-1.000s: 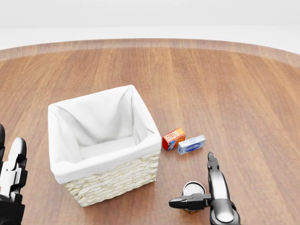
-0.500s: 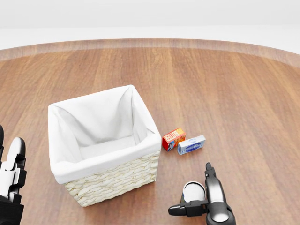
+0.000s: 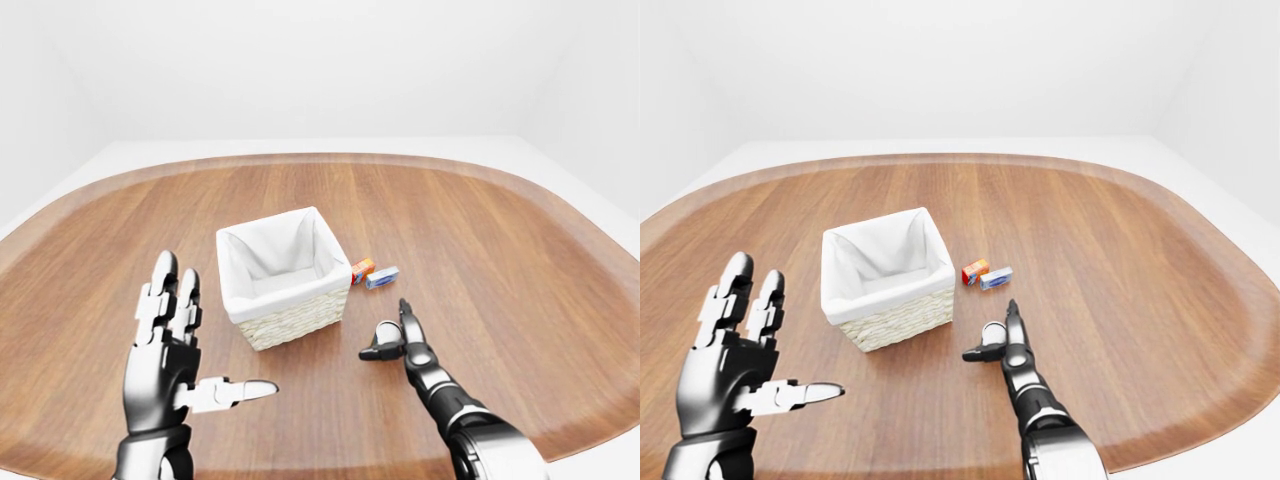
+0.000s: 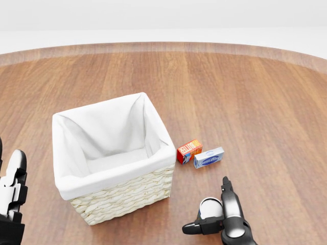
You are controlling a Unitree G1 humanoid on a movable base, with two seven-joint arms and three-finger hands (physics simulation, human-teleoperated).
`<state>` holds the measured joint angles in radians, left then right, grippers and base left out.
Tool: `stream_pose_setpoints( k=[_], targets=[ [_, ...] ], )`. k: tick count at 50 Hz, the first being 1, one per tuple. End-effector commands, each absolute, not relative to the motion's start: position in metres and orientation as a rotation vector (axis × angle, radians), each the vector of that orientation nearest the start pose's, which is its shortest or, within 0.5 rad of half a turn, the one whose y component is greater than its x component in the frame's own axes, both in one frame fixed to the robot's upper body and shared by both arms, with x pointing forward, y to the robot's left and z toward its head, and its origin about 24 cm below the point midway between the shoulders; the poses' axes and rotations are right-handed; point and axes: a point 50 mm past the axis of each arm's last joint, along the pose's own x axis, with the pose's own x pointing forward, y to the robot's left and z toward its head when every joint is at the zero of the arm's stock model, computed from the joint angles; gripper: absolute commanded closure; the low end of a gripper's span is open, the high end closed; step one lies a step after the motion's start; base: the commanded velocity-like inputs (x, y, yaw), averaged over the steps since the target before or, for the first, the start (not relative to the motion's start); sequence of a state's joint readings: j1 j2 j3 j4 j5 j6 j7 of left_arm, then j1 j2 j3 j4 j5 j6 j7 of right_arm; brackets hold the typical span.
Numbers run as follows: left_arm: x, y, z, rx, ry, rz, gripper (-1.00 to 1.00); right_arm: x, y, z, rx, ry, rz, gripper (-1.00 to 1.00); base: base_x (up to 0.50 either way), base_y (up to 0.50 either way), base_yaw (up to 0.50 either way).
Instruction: Pick up the alphabet soup and put it in the basket.
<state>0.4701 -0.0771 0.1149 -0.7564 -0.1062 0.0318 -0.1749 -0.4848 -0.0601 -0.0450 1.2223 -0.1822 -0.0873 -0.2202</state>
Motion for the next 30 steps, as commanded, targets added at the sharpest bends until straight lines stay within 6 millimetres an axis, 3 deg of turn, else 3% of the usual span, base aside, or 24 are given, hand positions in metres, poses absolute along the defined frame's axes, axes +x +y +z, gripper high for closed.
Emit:
stream_pose_setpoints(
  k=[1,19,21,22,30],
  targets=[
    [0.1518,0.183,0.1233,-0.037,-0.289,0.069,-1.0,0.2731,-0.1616,-0.0849,-0.291,0.689,-0.091,-1.0,0.0,0.0,0.0],
    [0.1511,0.1832,0.1237,-0.038,-0.291,0.071,-1.0,0.2692,-0.1594,-0.0884,-0.312,0.705,-0.083,-1.0,0.0,0.0,0.0],
    [0.1509,0.1834,0.124,-0.039,-0.291,0.072,-1.0,0.2691,-0.1595,-0.0885,-0.314,0.705,-0.086,0.42,0.0,0.0,0.0],
    [0.1508,0.1838,0.1242,-0.04,-0.292,0.073,-1.0,0.2691,-0.1597,-0.0884,-0.316,0.705,-0.088,1.0,0.0,0.0,0.0],
    [0.1503,0.1836,0.1245,-0.042,-0.291,0.07,-1.0,0.2721,-0.1628,-0.0857,-0.301,0.696,-0.099,1.0,0.0,0.0,0.0]
  ],
)
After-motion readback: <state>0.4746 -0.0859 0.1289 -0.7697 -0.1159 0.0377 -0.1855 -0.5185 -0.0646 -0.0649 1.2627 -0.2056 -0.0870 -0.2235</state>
